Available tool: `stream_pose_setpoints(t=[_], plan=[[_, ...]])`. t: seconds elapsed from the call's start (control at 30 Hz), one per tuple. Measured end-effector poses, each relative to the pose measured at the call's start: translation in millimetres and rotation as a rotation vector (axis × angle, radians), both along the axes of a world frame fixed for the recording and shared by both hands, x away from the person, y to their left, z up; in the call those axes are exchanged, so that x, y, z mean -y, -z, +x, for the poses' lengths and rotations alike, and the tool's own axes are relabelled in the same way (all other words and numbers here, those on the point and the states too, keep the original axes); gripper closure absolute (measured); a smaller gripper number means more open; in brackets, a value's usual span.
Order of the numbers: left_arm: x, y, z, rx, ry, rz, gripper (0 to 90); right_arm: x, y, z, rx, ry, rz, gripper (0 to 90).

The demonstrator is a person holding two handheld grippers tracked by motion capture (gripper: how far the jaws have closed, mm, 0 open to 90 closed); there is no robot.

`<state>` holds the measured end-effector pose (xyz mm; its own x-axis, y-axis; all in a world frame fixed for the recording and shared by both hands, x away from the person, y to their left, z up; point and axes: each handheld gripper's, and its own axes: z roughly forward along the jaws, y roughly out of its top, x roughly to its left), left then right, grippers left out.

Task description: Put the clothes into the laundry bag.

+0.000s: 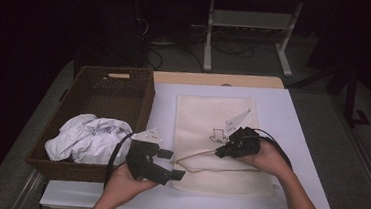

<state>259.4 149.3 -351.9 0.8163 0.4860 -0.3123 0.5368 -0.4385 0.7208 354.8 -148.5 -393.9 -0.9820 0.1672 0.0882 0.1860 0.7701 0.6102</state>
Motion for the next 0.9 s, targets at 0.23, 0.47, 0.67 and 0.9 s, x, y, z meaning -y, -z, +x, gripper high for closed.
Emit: stream_pose_setpoints(t=[0.23,0.47,0.67,0.9], plan=[[-21.9,-20.1,14.8,-0.027,-0.009,-0.013,17.3,1.3,-5.3,2.2,0.004,0.004,0.007,85.1],[-52.3,-33.8,31.4,-0.038,-0.050,-0.012,17.3,1.8,-7.2,4.7,0.005,-0.003,0.004,85.0],[-78.2,-36.3,38.5,-0.044,-0.114,0.030,17.6,1.3,-6.0,5.7,0.001,-0.004,0.002,84.9],[-96.4,-42.1,40.5,-0.027,-0.161,0.065,17.6,-0.3,-5.1,7.1,-0.001,-0.010,-0.002,84.7]])
